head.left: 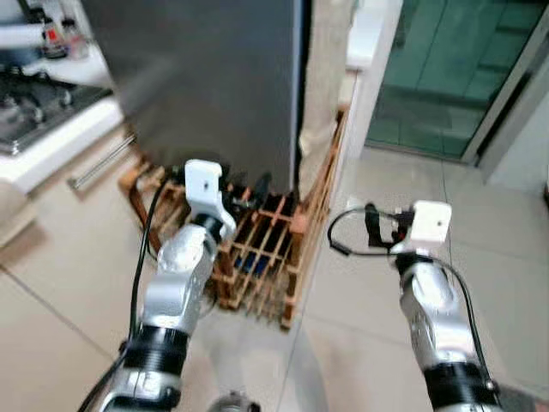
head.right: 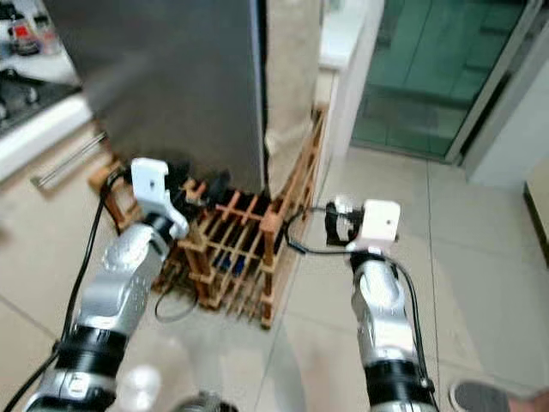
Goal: Restocking fridge
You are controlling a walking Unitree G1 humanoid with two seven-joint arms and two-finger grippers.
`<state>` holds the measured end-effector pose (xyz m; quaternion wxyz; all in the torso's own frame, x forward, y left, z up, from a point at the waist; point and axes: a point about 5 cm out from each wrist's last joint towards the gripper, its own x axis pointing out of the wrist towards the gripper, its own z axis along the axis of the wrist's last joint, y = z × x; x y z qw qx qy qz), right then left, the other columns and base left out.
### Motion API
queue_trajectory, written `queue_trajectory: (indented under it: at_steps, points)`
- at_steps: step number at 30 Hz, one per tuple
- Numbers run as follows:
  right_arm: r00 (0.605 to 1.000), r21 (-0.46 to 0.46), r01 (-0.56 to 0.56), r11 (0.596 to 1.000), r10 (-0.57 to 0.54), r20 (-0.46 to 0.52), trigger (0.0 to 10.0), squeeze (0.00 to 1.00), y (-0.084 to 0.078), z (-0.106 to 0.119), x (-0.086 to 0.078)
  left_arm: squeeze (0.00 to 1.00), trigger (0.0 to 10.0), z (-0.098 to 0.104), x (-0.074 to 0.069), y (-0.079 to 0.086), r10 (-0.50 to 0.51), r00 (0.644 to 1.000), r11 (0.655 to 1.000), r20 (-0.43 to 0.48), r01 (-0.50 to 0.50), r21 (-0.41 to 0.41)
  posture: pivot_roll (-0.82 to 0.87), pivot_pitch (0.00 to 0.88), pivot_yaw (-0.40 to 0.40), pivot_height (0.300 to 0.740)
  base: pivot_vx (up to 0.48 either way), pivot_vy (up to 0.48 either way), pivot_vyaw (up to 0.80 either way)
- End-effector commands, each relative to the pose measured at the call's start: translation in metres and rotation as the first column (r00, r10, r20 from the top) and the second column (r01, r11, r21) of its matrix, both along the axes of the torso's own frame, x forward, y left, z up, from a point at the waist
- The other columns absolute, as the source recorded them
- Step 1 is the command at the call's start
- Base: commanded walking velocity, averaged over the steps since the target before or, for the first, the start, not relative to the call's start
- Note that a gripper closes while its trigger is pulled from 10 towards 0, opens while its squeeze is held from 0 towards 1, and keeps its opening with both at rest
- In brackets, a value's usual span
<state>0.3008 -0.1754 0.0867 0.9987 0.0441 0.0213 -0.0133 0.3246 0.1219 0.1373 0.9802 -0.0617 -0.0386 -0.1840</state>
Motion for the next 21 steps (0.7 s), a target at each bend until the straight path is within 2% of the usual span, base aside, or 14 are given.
queue_trajectory:
  at_steps: [1,5,6,8,10,11,13,14,16,17,19,21]
  points:
    - [0.999,-0.007,0.026,1.000,-0.026,0.030,10.0,0.00,-0.003,0.005,0.001,0.00,10.0,0.004,0.001,0.000,0.005,1.000,1.000,0.023,-0.005,0.020,0.01,0.000,0.038,0.740,0.000,0.000,0.00]
    - [0.989,-0.024,0.097,0.995,-0.093,0.115,10.0,0.00,-0.013,0.025,-0.001,0.00,10.0,0.008,-0.002,0.003,0.025,0.999,1.000,0.040,-0.025,0.014,0.01,0.000,0.038,0.740,0.000,0.000,0.00]
    - [0.984,-0.026,0.132,0.991,-0.127,0.125,10.0,0.00,-0.017,0.029,-0.005,0.00,10.0,0.010,-0.005,0.006,0.032,0.998,0.999,0.044,-0.033,0.016,0.01,0.000,0.039,0.740,0.000,0.000,0.00]
    - [0.973,-0.058,0.151,0.987,-0.138,0.186,10.0,0.00,-0.020,0.045,-0.025,0.00,10.0,0.016,-0.020,0.017,0.032,0.997,0.999,0.063,-0.035,0.038,0.02,0.000,0.037,0.740,0.000,0.000,0.00]
    - [0.971,-0.066,0.146,0.987,-0.130,0.202,10.0,0.00,-0.020,0.049,-0.029,0.00,10.0,0.017,-0.024,0.019,0.030,0.997,0.999,0.067,-0.033,0.043,0.02,0.000,0.038,0.740,0.000,0.000,0.00]
    - [0.971,-0.106,0.130,0.986,-0.105,0.215,10.0,0.00,-0.021,0.050,-0.045,0.00,10.0,0.015,-0.036,0.030,0.040,0.997,0.997,0.062,-0.043,0.058,0.02,0.000,0.034,0.740,0.000,0.000,0.00]
    - [0.981,-0.135,0.111,0.985,-0.086,0.176,10.0,0.00,-0.026,0.041,-0.072,0.00,10.0,0.012,-0.057,0.047,0.077,0.996,0.994,0.050,-0.080,0.070,0.02,0.000,0.029,0.740,0.000,0.000,0.00]
    - [0.984,-0.138,0.107,0.985,-0.085,0.158,10.0,0.00,-0.028,0.037,-0.080,0.00,10.0,0.013,-0.064,0.051,0.090,0.995,0.993,0.050,-0.093,0.069,0.02,0.000,0.029,0.740,0.000,0.000,0.00]
    - [0.987,-0.128,0.103,0.986,-0.086,0.135,10.0,0.00,-0.029,0.034,-0.084,0.00,10.0,0.016,-0.074,0.037,0.057,0.998,0.998,0.036,-0.058,0.015,0.03,0.000,0.021,0.740,0.000,0.000,0.00]
    - [0.982,-0.101,0.119,0.988,-0.102,0.156,10.0,0.00,-0.027,0.040,-0.078,0.00,10.0,0.021,-0.073,0.028,0.051,0.996,0.998,0.072,-0.055,0.042,0.03,0.000,0.021,0.740,0.000,0.000,0.00]
    - [0.981,-0.086,0.118,0.989,-0.102,0.167,10.0,0.00,-0.024,0.044,-0.072,0.00,10.0,0.024,-0.068,0.028,0.074,0.994,0.996,0.086,-0.078,0.039,0.03,0.000,0.017,0.740,0.000,0.000,0.00]
    - [0.983,-0.083,0.082,0.993,-0.067,0.172,10.0,0.00,-0.014,0.048,-0.064,0.00,10.0,0.031,-0.061,0.027,0.074,0.993,0.997,0.092,-0.073,-0.008,0.03,0.000,0.015,0.740,0.334,-0.120,0.00]
